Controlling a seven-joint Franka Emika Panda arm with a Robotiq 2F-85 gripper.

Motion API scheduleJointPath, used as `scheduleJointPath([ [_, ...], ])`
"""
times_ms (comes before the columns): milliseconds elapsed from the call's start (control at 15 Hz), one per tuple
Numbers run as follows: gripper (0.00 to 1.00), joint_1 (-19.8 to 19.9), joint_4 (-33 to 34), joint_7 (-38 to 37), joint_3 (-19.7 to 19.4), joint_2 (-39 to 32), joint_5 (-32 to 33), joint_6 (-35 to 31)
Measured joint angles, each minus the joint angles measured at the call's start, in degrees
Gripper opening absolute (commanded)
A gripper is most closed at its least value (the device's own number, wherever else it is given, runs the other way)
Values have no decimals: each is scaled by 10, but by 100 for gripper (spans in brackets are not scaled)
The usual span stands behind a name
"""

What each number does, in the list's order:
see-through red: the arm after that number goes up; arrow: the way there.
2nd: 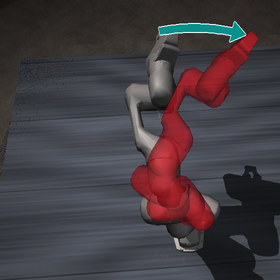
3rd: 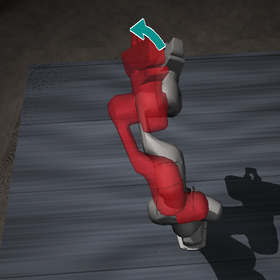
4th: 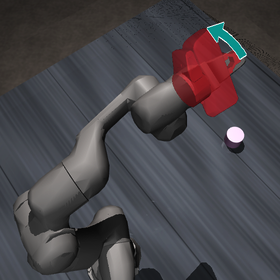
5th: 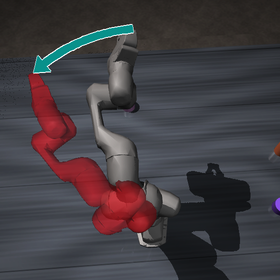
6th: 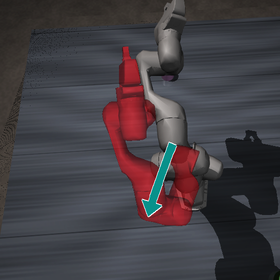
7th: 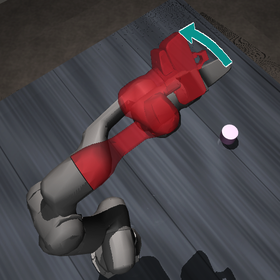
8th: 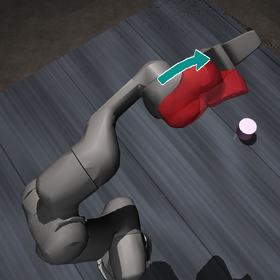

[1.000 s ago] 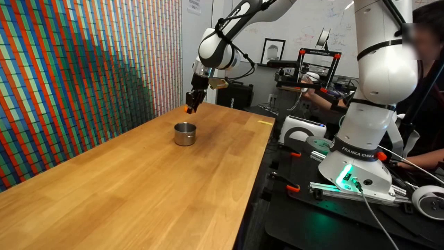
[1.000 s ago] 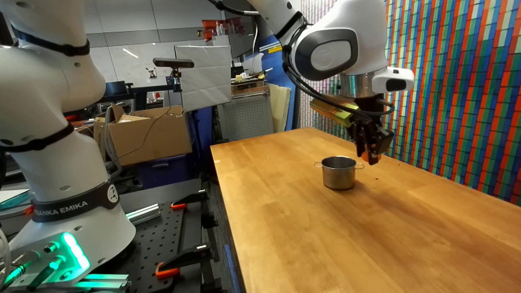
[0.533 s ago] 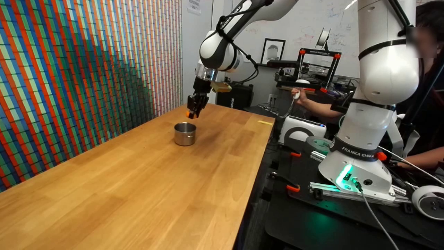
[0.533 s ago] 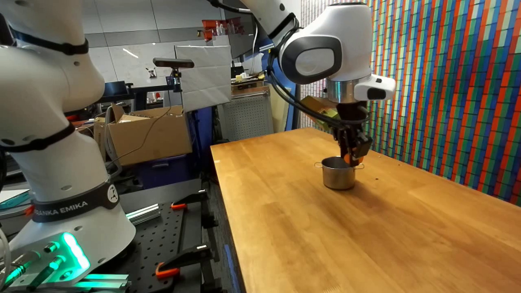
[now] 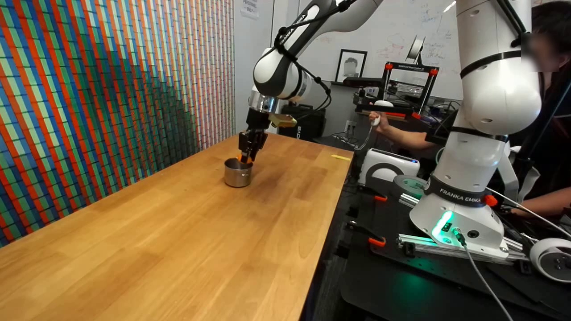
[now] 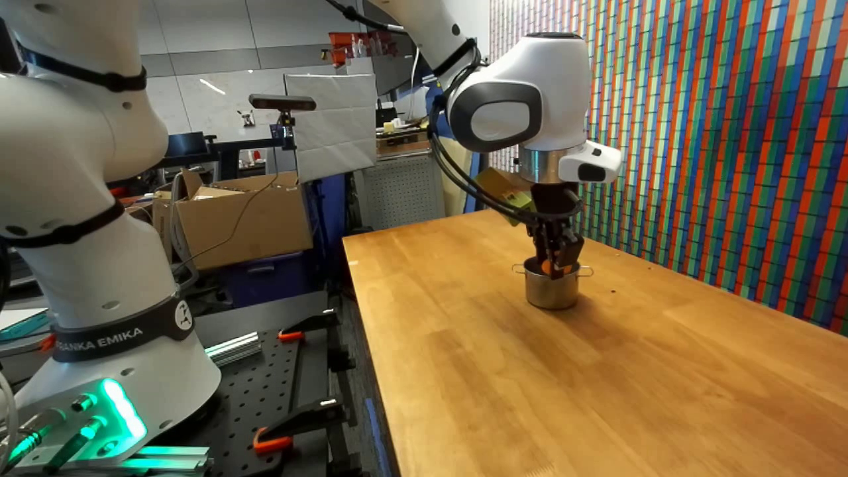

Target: Put the orange rubber duck inside the silver pot

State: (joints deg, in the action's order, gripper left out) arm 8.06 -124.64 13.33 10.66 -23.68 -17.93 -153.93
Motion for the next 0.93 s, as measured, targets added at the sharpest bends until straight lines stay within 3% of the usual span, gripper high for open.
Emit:
scheduleJointPath([
  [133, 97, -2, 4, 0, 0, -5, 0, 0],
  [200, 100, -2, 6, 0, 0, -7, 0, 0],
  [667, 100, -2, 54, 0, -21, 2, 31, 15],
  [933, 100, -1, 77, 6, -41, 29, 44, 93],
])
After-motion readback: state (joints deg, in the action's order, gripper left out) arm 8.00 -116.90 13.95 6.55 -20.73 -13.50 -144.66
